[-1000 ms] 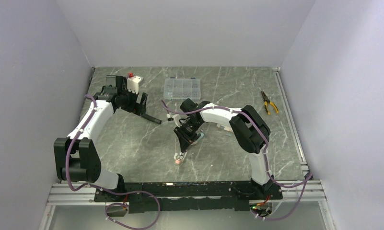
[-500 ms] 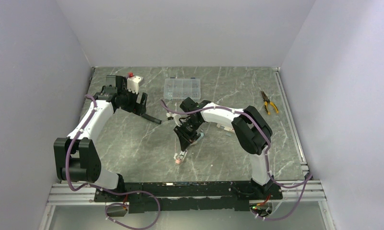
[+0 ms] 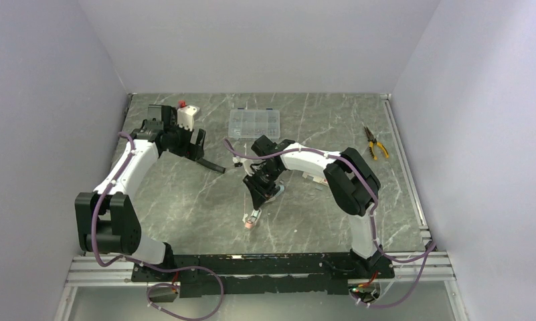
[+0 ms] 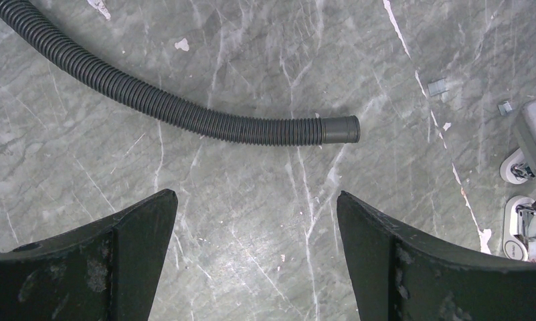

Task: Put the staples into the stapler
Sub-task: Install the staple into the stapler.

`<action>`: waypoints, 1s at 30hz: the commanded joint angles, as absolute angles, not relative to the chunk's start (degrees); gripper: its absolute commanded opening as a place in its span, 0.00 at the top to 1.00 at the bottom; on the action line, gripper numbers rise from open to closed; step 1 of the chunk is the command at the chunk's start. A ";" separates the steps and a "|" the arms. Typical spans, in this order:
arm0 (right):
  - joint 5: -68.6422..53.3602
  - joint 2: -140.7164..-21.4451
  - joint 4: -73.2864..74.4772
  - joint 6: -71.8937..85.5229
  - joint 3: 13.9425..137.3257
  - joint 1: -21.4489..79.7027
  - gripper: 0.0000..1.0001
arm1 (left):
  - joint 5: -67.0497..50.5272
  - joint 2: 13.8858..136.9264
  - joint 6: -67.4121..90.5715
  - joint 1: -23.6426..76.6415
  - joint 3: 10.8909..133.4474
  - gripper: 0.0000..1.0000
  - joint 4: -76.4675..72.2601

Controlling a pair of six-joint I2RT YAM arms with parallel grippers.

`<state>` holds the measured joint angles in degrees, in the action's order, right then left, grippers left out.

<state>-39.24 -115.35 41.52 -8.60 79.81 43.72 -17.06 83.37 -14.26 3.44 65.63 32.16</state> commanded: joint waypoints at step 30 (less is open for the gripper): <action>-38.81 -112.98 40.73 -10.02 80.68 44.93 0.78 | -17.45 82.97 -13.86 3.30 68.04 0.05 32.08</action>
